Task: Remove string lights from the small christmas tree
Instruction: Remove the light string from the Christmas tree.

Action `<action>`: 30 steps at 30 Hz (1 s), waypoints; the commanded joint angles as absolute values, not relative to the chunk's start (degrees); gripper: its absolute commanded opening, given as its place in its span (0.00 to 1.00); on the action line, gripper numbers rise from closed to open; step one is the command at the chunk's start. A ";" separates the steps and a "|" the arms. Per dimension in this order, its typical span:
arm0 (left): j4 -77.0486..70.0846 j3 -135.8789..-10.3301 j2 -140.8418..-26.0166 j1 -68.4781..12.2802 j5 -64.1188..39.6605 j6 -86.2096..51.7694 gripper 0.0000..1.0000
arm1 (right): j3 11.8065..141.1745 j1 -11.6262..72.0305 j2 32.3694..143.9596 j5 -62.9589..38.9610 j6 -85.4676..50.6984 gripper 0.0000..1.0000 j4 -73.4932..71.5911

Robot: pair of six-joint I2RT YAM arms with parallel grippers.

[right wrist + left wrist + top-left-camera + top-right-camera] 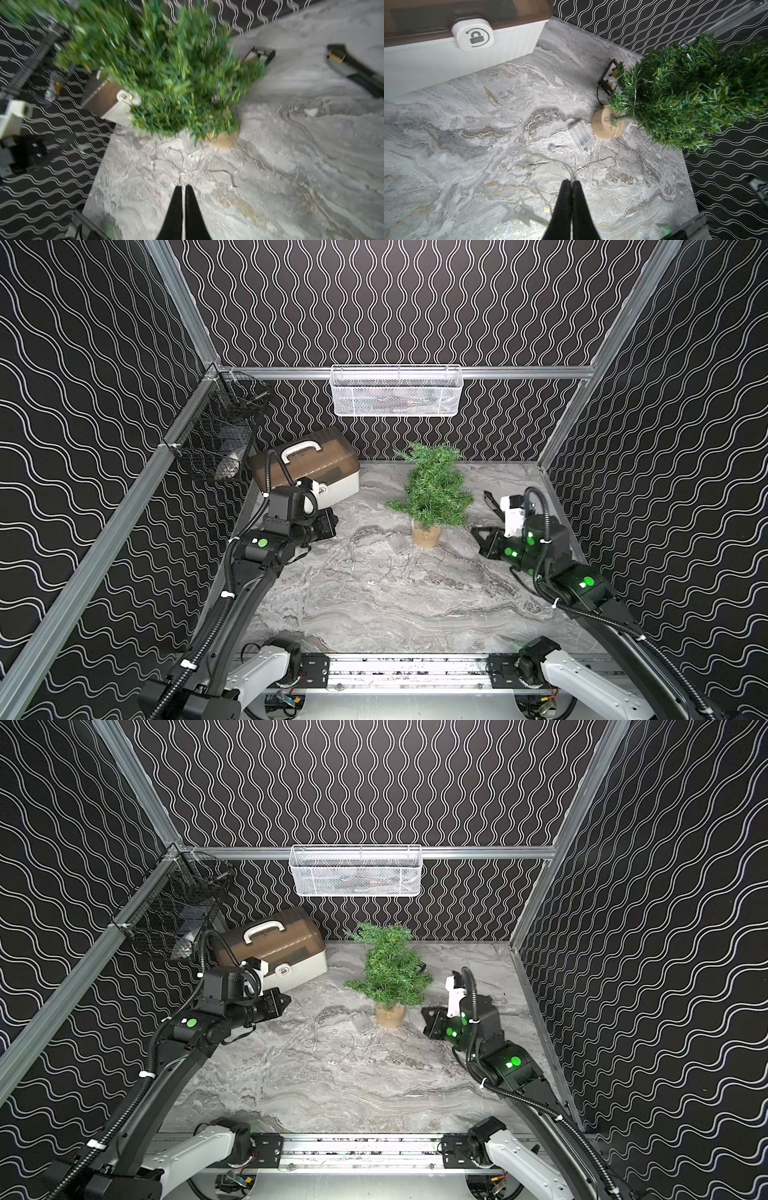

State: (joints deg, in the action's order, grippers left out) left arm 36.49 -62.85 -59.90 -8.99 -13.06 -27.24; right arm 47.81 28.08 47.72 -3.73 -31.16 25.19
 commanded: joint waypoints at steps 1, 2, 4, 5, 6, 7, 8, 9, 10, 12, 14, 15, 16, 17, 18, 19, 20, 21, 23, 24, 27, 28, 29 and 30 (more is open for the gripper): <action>38.08 -63.76 -59.34 -8.53 -9.28 -26.46 0.00 | 41.06 28.37 49.52 -2.02 -32.80 0.00 17.43; 38.90 -63.97 -59.16 -8.20 -8.18 -26.61 0.00 | 38.34 28.38 50.14 -1.35 -32.24 0.04 14.20; 40.68 -64.20 -59.23 -6.95 -6.76 -26.58 0.00 | 31.42 28.31 51.71 0.73 -31.47 0.21 4.04; 41.44 -64.30 -59.43 -6.41 -6.25 -26.54 0.00 | 28.42 28.30 52.53 1.73 -30.84 0.31 -0.73; 42.12 -64.26 -59.71 -5.84 -5.67 -26.84 0.00 | 25.08 28.30 53.87 2.60 -30.12 0.44 -7.69; 42.43 -64.13 -59.97 -5.48 -5.46 -27.05 0.00 | 22.24 28.30 56.08 3.33 -30.48 0.51 -14.09; 42.47 -63.90 -60.22 -5.21 -5.58 -27.36 0.02 | 20.73 28.09 58.48 3.55 -30.62 0.58 -19.21; 42.39 -63.49 -60.50 -5.08 -5.91 -27.79 0.13 | 20.22 27.63 61.81 3.20 -30.99 0.63 -22.80; 42.11 -63.11 -60.79 -5.01 -6.29 -28.24 0.30 | 20.49 27.05 65.63 1.84 -30.95 0.64 -25.79; 41.55 -62.76 -61.32 -5.01 -6.52 -28.86 0.46 | 21.81 26.88 72.72 0.33 -30.94 0.67 -30.15; 41.08 -62.75 -61.59 -5.01 -6.38 -29.00 0.58 | 22.32 26.37 79.26 -0.48 -31.26 0.67 -36.02; 40.84 -62.77 -61.57 -5.01 -6.25 -28.92 0.60 | 22.42 26.39 82.26 -0.63 -31.69 0.67 -39.12; 40.62 -62.82 -61.52 -5.01 -6.11 -28.79 0.61 | 22.62 24.13 85.11 -0.97 -32.13 0.67 -41.95; 40.73 -63.06 -61.60 -5.01 -5.71 -28.54 0.62 | 22.87 23.43 87.21 -1.42 -32.27 0.67 -43.98; 40.99 -63.26 -61.61 -5.01 -5.18 -28.31 0.62 | 23.48 22.69 89.33 -2.06 -32.43 0.67 -45.51; 41.13 -63.35 -61.61 -4.99 -4.70 -28.06 0.63 | 24.29 22.20 91.23 -2.59 -32.24 0.67 -46.32; 41.13 -63.30 -61.61 -5.01 -4.41 -27.95 0.64 | 25.14 21.93 92.68 -3.04 -32.11 0.66 -46.76; 40.96 -63.16 -61.61 -5.00 -4.31 -27.87 0.65 | 26.13 21.92 94.59 -3.66 -31.74 0.65 -47.37; 40.25 -62.85 -61.52 -5.01 -5.01 -28.10 0.65 | 27.76 21.93 97.59 -4.41 -31.56 0.62 -48.75; 39.74 -62.57 -61.59 -5.01 -5.58 -28.25 0.65 | 28.30 21.92 98.73 -4.86 -31.58 0.60 -49.64; 38.64 -62.24 -61.87 -4.97 -7.06 -28.55 0.64 | 28.74 21.96 100.41 -5.42 -32.63 0.51 -51.85; 38.37 -62.30 -62.04 -5.00 -7.35 -28.56 0.64 | 28.50 21.96 100.41 -5.67 -32.97 0.46 -52.40; 38.11 -62.29 -62.14 -5.01 -7.59 -28.56 0.64 | 28.13 21.89 100.15 -5.56 -33.25 0.41 -52.70; 37.82 -62.29 -62.29 -5.01 -7.81 -28.56 0.64 | 27.49 21.95 99.38 -5.10 -33.44 0.33 -52.81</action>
State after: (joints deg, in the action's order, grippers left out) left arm 40.40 -62.35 -62.02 -5.10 -6.55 -28.56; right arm 28.05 21.98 99.96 -4.84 -32.18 -47.40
